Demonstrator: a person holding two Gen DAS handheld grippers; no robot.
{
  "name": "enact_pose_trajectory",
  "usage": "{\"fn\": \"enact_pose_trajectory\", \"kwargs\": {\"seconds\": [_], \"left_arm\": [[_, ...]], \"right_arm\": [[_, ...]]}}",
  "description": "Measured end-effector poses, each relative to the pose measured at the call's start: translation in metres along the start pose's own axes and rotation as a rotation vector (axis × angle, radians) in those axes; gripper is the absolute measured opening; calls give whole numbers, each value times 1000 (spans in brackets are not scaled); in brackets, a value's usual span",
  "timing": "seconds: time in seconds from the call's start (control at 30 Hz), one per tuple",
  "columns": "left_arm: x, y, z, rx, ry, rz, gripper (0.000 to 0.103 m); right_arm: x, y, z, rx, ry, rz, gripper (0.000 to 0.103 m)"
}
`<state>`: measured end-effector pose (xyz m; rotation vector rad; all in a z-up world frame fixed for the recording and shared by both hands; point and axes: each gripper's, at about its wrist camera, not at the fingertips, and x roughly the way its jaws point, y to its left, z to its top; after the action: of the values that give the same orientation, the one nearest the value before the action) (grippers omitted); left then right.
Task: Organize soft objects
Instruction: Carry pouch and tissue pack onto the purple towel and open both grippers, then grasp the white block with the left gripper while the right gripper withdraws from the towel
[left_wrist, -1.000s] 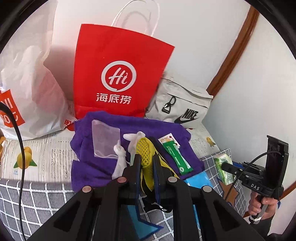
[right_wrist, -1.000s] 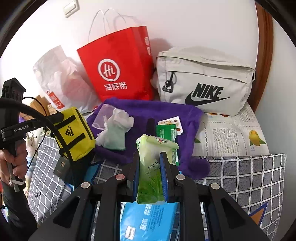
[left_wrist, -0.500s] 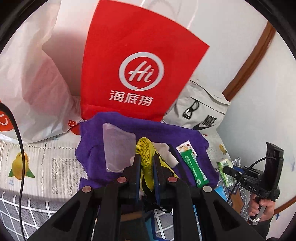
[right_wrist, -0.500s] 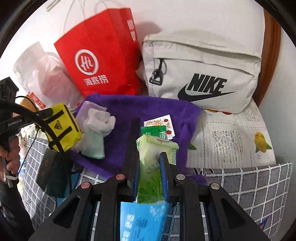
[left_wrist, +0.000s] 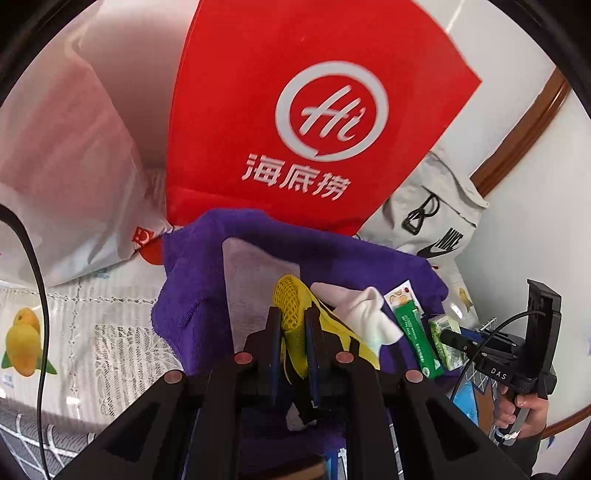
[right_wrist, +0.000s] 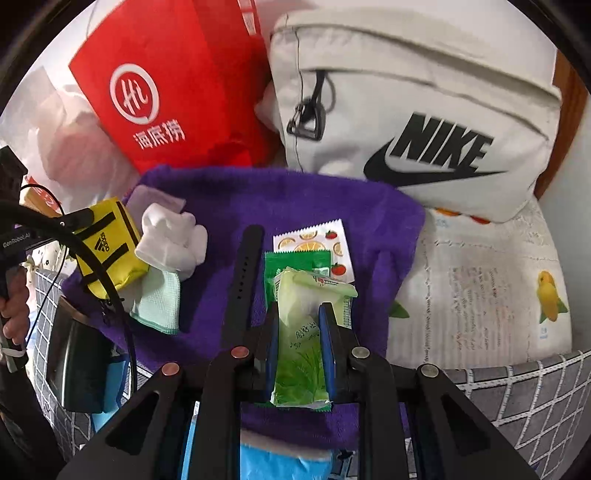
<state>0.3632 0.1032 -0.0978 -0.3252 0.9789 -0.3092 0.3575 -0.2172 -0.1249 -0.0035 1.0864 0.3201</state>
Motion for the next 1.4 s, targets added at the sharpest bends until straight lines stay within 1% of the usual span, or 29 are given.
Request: {"fn": "enact_pose_trajectory", "kwargs": {"seconds": [0.2, 0.37, 0.47, 0.53, 0.57, 0.6, 0.63, 0.67, 0.7, 0.73, 0.97, 1.07, 1.13, 1.23, 1.37, 1.4], "left_arm": [[13, 4, 1, 4, 24, 25, 14], [18, 5, 0, 9, 34, 20, 14], [18, 4, -1, 14, 37, 21, 15], [19, 2, -1, 18, 44, 29, 22], [18, 2, -1, 17, 49, 35, 26], [17, 2, -1, 15, 57, 46, 35], [15, 4, -1, 13, 56, 55, 42], [11, 4, -2, 13, 48, 66, 45], [7, 4, -2, 12, 40, 77, 48], [2, 3, -3, 11, 36, 85, 48], [-31, -6, -14, 19, 5, 132, 48], [-49, -11, -26, 33, -24, 176, 48], [-59, -15, -35, 36, -30, 181, 48], [-74, -24, -51, 47, -23, 178, 48], [-91, -42, -84, 91, -16, 186, 49], [-95, -47, -96, 97, -15, 183, 55]], "right_arm": [[16, 4, 2, -18, 38, -5, 20], [21, 7, 4, -35, 50, -9, 21], [25, 8, 4, -44, 57, -4, 25], [27, 8, 5, -44, 56, -2, 27], [28, 8, 5, -40, 56, 1, 29], [28, 7, 5, -37, 56, 5, 35], [27, 7, 5, -36, 57, 12, 41], [25, 6, 5, -34, 52, 19, 45], [23, 6, 5, -30, 46, 21, 54], [19, 5, 4, -23, 40, 22, 57], [-11, 4, 0, 30, 6, 40, 57], [-22, 8, -5, 18, 7, 16, 57], [-27, 13, -11, 19, 6, 8, 57], [-38, 16, -24, 30, 3, 19, 57], [-62, 21, -48, 53, -19, 37, 57], [-68, 23, -53, 56, -23, 39, 57]]}}
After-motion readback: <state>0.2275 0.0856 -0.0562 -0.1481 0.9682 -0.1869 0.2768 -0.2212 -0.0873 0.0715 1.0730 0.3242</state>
